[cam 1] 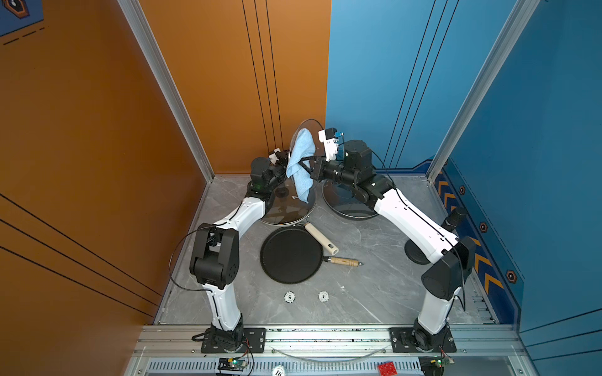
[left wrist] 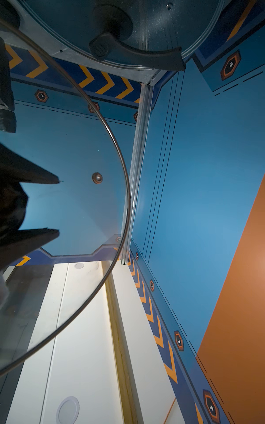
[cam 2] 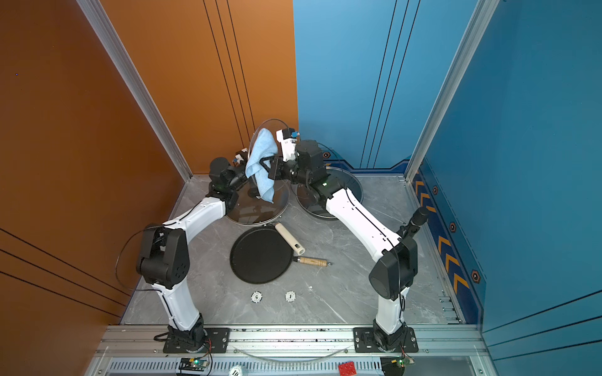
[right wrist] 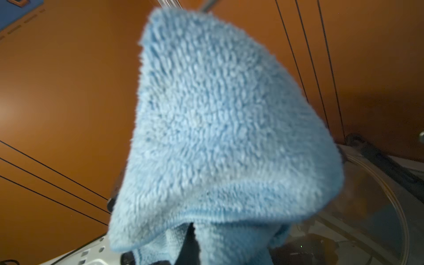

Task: Wipe the pot lid with a cloth
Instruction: Wipe the pot lid.

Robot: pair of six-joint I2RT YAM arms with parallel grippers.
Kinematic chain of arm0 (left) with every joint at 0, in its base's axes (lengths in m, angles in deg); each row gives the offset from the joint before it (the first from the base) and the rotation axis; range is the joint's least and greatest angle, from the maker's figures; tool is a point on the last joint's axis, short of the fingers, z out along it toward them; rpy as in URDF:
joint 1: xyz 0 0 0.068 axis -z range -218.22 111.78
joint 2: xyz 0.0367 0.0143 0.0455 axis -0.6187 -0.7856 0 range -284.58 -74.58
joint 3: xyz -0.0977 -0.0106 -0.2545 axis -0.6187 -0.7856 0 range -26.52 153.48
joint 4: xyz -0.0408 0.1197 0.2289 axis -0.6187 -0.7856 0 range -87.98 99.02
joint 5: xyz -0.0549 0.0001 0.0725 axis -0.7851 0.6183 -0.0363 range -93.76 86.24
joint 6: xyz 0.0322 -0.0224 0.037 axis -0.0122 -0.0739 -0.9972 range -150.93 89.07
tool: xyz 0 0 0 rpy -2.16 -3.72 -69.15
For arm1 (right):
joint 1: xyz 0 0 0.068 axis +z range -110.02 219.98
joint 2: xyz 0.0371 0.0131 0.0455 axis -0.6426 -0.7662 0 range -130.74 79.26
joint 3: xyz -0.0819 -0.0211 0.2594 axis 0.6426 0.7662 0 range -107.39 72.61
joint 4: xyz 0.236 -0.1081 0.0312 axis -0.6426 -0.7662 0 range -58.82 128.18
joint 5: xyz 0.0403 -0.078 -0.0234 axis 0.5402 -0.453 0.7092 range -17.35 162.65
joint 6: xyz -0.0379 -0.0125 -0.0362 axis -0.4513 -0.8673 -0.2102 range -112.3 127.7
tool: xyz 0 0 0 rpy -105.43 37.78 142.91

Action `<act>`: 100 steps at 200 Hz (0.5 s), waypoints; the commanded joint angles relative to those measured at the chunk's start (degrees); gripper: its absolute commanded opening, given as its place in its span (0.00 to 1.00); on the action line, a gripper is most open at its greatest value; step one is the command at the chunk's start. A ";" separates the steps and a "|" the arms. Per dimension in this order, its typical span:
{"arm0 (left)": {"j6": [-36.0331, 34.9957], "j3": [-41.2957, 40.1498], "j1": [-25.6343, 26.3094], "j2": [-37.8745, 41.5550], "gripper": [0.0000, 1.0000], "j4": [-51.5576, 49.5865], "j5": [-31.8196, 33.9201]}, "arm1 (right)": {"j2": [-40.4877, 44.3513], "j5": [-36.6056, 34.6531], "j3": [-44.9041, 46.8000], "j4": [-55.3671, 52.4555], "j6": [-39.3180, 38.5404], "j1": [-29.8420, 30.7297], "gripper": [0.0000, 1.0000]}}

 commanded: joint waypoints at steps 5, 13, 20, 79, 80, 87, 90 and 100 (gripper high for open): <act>1.74 4.66 -0.70 0.08 0.30 7.68 -0.97 | 0.75 0.11 3.86 -4.79 -1.63 -0.13 0.00; 1.84 5.01 -0.80 -0.02 0.30 8.13 -1.01 | 1.42 -0.68 7.17 -5.01 -1.95 -0.48 0.00; 1.81 5.43 -0.92 -0.16 0.30 8.27 -1.21 | 2.06 -1.31 8.89 -4.69 -1.92 -1.00 0.00; 2.99 6.04 -1.28 -0.87 0.31 10.02 -1.10 | -0.02 -3.72 16.10 2.56 4.37 -8.30 0.00; 3.03 5.99 -1.28 -0.89 0.31 10.06 -1.10 | -0.03 -3.79 16.19 2.60 4.44 -8.38 0.00; 3.27 5.66 -1.44 -0.86 0.31 10.42 -1.12 | 0.28 -3.86 15.94 2.92 4.91 -8.66 0.00; 3.43 5.48 -1.50 -0.85 0.31 10.57 -1.14 | 0.50 -3.84 16.00 3.20 5.02 -8.71 0.00; 3.59 4.93 -1.65 -0.84 0.31 11.06 -1.01 | 1.60 -4.30 15.99 3.51 4.88 -8.73 0.00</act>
